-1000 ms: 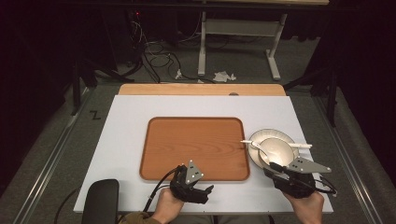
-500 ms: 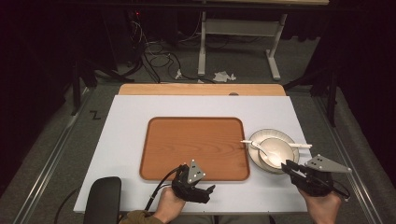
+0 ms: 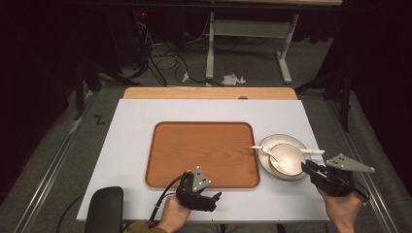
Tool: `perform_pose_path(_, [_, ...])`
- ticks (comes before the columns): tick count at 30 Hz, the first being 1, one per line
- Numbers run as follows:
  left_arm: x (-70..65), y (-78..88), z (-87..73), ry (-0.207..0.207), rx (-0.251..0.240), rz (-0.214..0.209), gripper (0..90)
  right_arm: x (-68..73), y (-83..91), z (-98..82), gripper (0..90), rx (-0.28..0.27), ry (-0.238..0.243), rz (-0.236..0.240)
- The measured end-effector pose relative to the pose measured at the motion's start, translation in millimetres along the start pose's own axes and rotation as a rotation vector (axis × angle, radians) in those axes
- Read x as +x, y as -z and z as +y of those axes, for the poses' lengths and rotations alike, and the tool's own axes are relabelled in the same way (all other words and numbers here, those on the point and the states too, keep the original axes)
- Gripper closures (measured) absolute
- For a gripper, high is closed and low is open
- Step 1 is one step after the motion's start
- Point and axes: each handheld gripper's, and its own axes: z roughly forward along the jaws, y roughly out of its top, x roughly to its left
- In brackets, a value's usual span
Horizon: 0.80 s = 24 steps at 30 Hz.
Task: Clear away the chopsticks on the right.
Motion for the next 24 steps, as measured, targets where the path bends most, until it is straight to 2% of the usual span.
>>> perform_pose_path(4, [0.2, 2.7, -2.8, 0.008, 0.003, 0.009, 16.3, -9.3, -1.6, 4.3, 75.4, -0.009, -0.009, -0.018])
perform_pose_path(5, [0.6, 5.0, -4.2, 0.015, 0.001, 0.018, 16.4, -15.4, -2.7, 6.2, 75.6, -0.011, -0.015, -0.023])
perform_pose_path(7, [0.9, 6.3, -4.9, 0.019, -0.001, 0.022, 16.3, -22.5, -6.0, 7.1, 76.0, -0.009, -0.042, -0.017])
perform_pose_path(14, [2.9, 14.0, -11.3, 0.053, -0.002, 0.059, 16.3, -42.5, -19.6, 12.4, 75.8, 0.014, -0.070, -0.008])
perform_pose_path(17, [3.5, 16.7, -14.4, 0.067, 0.001, 0.075, 16.3, -51.4, -28.4, 14.2, 73.1, 0.033, -0.105, -0.012])
perform_pose_path(21, [4.4, 20.8, -18.4, 0.086, 0.004, 0.097, 16.3, -63.1, -45.8, 17.1, 72.4, 0.083, -0.094, -0.029])
perform_pose_path(24, [4.5, 23.6, -21.3, 0.102, 0.004, 0.109, 16.3, -65.8, -53.4, 18.6, 72.5, 0.113, -0.086, -0.029])
